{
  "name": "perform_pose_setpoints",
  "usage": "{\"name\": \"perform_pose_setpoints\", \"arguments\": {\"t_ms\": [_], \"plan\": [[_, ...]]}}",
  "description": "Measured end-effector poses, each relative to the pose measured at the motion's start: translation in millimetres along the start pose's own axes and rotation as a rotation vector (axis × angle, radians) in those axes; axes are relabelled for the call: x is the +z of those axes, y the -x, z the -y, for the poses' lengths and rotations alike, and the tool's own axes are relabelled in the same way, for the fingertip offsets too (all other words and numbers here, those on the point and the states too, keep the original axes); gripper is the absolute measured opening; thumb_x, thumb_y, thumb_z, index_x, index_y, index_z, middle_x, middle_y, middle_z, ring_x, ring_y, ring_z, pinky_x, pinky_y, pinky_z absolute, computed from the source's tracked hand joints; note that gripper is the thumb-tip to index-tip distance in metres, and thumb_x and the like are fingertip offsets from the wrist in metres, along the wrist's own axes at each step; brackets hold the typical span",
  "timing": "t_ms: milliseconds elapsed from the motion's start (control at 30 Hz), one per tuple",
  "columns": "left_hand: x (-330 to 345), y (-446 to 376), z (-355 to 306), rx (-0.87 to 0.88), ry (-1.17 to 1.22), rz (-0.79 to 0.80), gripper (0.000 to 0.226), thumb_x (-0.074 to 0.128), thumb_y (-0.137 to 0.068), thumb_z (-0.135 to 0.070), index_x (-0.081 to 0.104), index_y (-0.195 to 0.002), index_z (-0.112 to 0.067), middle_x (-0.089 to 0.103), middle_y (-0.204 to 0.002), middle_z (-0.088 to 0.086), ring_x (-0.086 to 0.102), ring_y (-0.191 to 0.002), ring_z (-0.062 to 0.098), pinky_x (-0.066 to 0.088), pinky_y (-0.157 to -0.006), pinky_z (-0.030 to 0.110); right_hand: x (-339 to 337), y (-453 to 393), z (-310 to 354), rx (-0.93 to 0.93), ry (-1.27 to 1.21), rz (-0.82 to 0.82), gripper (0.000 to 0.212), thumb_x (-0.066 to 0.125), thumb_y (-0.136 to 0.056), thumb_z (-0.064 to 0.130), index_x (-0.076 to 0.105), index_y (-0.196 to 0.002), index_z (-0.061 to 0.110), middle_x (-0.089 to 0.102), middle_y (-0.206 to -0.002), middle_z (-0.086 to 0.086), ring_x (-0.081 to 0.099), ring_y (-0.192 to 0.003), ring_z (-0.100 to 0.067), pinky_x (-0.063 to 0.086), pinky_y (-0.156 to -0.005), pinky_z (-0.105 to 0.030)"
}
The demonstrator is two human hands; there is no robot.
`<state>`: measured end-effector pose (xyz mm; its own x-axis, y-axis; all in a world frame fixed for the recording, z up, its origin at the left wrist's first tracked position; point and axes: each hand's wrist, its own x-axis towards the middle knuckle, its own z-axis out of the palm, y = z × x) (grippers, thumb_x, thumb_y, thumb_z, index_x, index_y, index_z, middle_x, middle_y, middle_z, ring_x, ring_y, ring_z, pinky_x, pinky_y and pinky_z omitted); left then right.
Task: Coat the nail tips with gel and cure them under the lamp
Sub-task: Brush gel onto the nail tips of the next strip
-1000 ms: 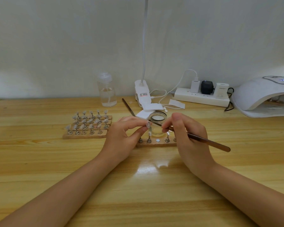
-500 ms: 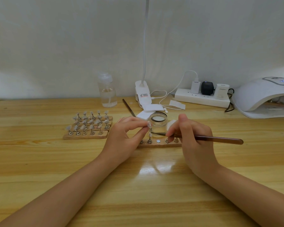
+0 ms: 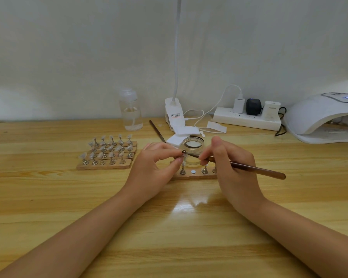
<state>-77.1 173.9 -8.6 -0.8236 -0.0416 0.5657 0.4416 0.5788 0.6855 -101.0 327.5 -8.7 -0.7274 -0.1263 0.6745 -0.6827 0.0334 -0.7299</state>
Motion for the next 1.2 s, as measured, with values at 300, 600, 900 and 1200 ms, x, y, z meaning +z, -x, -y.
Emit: {"name": "perform_pose_setpoints", "arguments": {"t_ms": [300,600,900,1200], "plan": [[-0.6,0.4,-2.0,-0.016,0.016,-0.003,0.026,0.068,-0.078,-0.006,0.066,-0.086,-0.03,0.064,-0.083,-0.015,0.057,-0.093,0.014,0.043,-0.09,0.031,-2.9,0.6,1.2,-0.019,-0.075,-0.026,0.04,0.037,-0.088,0.036,0.06,-0.059,0.021,0.058,-0.052,0.004,0.056,-0.053,-0.004,0.039,-0.054,-0.011],[-0.9,0.5,-3.1,-0.016,0.016,-0.009,0.031,0.068,-0.077,-0.005,0.064,-0.081,-0.035,0.062,-0.079,-0.016,0.057,-0.09,0.014,0.042,-0.088,0.03,0.2,0.0,1.3,-0.003,0.02,0.013,0.036,0.038,-0.089,0.036,0.061,-0.065,0.021,0.061,-0.063,0.006,0.056,-0.06,0.001,0.037,-0.057,-0.006],[-1.5,1.1,-2.9,-0.022,0.01,-0.002,0.031,0.067,-0.078,-0.005,0.065,-0.081,-0.035,0.062,-0.079,-0.017,0.056,-0.091,0.012,0.042,-0.088,0.026,-2.7,0.3,1.5,0.071,-0.115,-0.008,0.041,0.045,-0.089,0.033,0.062,-0.056,0.016,0.059,-0.052,-0.005,0.056,-0.051,-0.01,0.043,-0.052,-0.02],[-1.6,0.9,-4.8,-0.044,0.011,-0.001,0.02,0.067,-0.077,-0.003,0.07,-0.085,-0.021,0.064,-0.078,-0.011,0.058,-0.089,0.015,0.043,-0.087,0.029,-1.4,-0.7,-0.1,-0.049,0.028,0.032,0.037,0.035,-0.09,0.033,0.06,-0.067,0.02,0.06,-0.063,0.007,0.056,-0.061,0.001,0.037,-0.059,-0.007]]}}
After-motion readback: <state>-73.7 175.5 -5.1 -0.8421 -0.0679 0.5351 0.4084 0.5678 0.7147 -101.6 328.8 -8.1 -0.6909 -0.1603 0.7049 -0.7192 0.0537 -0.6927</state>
